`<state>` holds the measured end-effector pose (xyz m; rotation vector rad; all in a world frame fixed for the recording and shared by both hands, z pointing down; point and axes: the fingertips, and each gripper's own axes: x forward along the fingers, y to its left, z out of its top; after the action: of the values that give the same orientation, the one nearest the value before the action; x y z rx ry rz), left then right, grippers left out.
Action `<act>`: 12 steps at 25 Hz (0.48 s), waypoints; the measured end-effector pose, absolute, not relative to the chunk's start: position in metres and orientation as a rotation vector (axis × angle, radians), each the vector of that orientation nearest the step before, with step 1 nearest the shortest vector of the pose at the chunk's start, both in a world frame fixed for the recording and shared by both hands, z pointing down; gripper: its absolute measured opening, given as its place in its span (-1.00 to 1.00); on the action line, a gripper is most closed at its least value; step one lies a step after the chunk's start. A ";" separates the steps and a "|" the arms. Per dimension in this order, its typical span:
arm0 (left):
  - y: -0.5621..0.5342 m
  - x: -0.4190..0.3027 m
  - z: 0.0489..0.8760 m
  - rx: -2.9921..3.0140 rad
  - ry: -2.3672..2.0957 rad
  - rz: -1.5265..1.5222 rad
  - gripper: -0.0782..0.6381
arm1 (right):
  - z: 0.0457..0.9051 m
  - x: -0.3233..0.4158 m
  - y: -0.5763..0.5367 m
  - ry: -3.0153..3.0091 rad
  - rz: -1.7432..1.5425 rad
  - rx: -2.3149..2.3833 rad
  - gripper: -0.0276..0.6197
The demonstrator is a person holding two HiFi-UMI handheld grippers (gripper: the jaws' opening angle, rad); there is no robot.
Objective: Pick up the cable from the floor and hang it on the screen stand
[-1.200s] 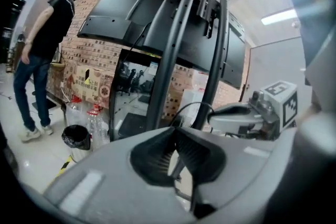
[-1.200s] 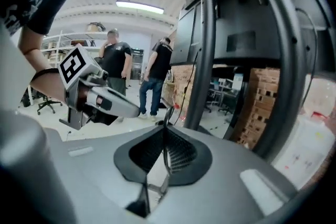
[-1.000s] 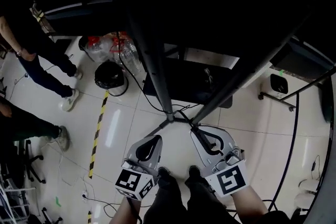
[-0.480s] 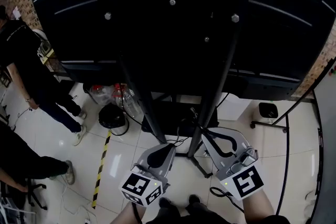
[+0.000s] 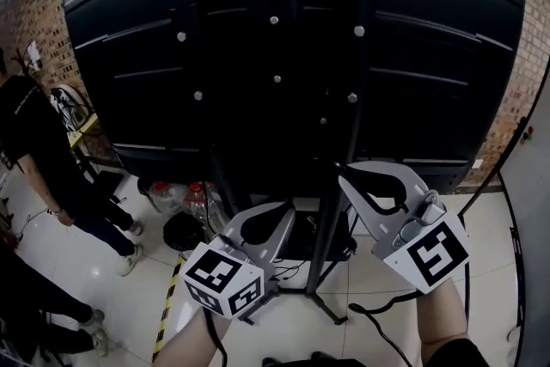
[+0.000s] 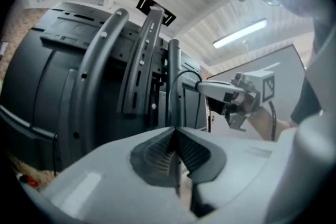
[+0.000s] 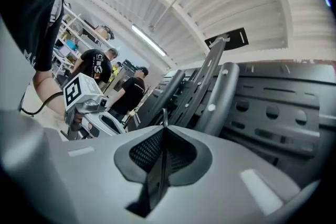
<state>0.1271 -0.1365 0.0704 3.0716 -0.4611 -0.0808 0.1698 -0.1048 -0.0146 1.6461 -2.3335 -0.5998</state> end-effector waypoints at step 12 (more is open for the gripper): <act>-0.156 0.170 -0.046 3.213 -0.418 -0.258 -0.76 | -0.177 0.214 -0.134 -2.159 -0.877 1.688 -0.86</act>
<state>0.1698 -0.1565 -0.0465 3.2134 -0.4179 -0.2577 0.2136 -0.1340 -0.1771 1.6882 -2.1594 -0.8768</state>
